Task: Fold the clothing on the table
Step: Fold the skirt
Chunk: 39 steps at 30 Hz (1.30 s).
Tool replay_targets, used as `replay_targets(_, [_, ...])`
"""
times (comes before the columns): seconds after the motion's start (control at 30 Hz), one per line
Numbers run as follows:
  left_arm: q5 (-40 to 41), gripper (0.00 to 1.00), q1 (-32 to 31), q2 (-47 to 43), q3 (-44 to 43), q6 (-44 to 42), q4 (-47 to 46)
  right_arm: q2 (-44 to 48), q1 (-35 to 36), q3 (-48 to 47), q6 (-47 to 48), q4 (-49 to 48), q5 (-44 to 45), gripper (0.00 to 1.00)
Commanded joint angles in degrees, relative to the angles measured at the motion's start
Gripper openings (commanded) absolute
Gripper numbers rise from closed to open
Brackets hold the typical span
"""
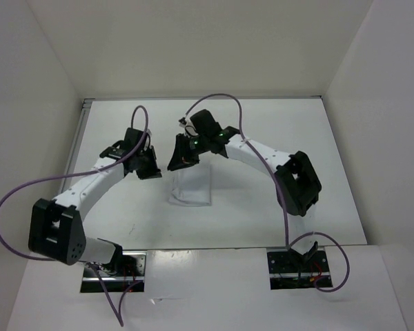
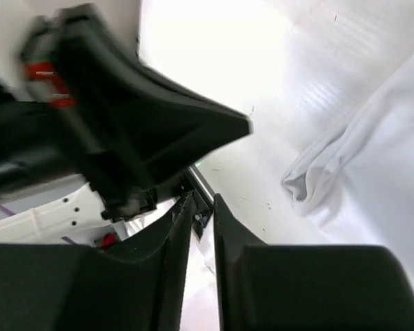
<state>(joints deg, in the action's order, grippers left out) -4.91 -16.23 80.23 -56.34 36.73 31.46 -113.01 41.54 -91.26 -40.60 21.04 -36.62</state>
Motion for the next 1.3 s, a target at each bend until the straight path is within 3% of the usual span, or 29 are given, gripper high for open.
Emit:
replay_targets(0.0, [-3.4,0.04,0.0,-5.4,-4.6,-3.5,4.0,6.2,-3.4,3.2,1.5,1.5,6.7,0.2])
replay_targets(0.03, [-9.8,0.04,0.0,-6.0,-5.1,-4.0,2.9,6.8,-4.0,5.4,1.5,2.2,7.7,0.17])
replay_targets(0.17, [-22.4,0.03,-2.7,-4.0,-5.6,-5.3,-3.5,11.4,-6.2,11.2,2.0,2.3,12.0,0.08])
replay_targets(0.47, [-28.0,0.02,-3.3,6.1,-6.2,-5.3,-9.9,10.8,-8.1,16.1,2.6,3.4,13.5,0.04])
replay_targets(0.77, [-26.4,0.0,-3.3,16.8,-2.4,-5.8,-13.6,7.1,-7.6,17.2,2.6,1.6,12.4,0.04])
replay_targets(1.27, [-9.3,0.0,-1.5,8.9,2.6,-7.9,0.0,4.1,-7.6,17.8,3.7,1.0,9.6,0.04])
